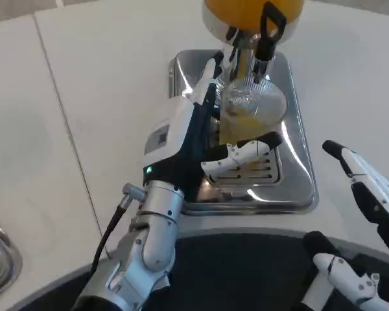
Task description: Grasp the cup under the faucet to collect the drink, then remove the cup.
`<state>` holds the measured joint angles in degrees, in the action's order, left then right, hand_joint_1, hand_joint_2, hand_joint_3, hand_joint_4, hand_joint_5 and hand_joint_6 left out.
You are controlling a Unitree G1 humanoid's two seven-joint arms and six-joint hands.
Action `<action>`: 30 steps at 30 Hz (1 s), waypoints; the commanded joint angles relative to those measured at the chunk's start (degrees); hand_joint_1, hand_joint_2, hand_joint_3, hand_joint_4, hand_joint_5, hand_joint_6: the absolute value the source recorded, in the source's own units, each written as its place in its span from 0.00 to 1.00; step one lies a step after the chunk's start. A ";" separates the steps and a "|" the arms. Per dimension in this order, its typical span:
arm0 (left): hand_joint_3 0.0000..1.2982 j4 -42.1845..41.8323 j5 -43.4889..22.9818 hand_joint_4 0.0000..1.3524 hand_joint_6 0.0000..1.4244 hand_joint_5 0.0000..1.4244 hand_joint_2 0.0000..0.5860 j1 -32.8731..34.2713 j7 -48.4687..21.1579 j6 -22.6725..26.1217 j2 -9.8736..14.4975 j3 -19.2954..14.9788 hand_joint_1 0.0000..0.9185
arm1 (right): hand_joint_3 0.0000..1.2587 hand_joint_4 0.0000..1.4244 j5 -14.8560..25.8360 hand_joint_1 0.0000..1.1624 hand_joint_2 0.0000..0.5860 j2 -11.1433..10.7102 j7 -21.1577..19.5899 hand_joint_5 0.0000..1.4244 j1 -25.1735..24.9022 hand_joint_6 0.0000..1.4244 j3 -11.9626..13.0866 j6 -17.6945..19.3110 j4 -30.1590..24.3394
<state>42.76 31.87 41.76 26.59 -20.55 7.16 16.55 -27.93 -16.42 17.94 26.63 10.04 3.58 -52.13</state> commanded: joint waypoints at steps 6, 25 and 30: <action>0.07 0.21 3.16 0.17 0.65 0.46 0.07 -0.68 1.29 3.35 -1.93 3.16 0.50 | 0.01 0.00 1.13 0.25 0.75 -0.50 0.72 0.03 -0.25 0.05 1.25 -1.64 -0.36; 0.85 -4.51 1.00 0.90 1.00 1.00 0.00 -3.52 10.01 6.11 -5.44 1.41 0.66 | 0.02 0.00 1.50 0.25 0.75 -1.17 2.47 0.05 -2.56 0.08 1.73 -6.05 -1.19; 0.87 -5.53 0.33 0.85 1.00 1.00 0.00 -4.10 9.41 6.55 -5.44 0.64 0.72 | 0.02 0.00 1.57 0.25 0.75 -1.44 2.89 0.05 -3.34 0.08 1.81 -7.09 -1.10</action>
<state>38.82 32.39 38.53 36.38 -13.92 2.39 17.30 -26.71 -17.44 20.29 23.25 11.82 -2.58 -52.33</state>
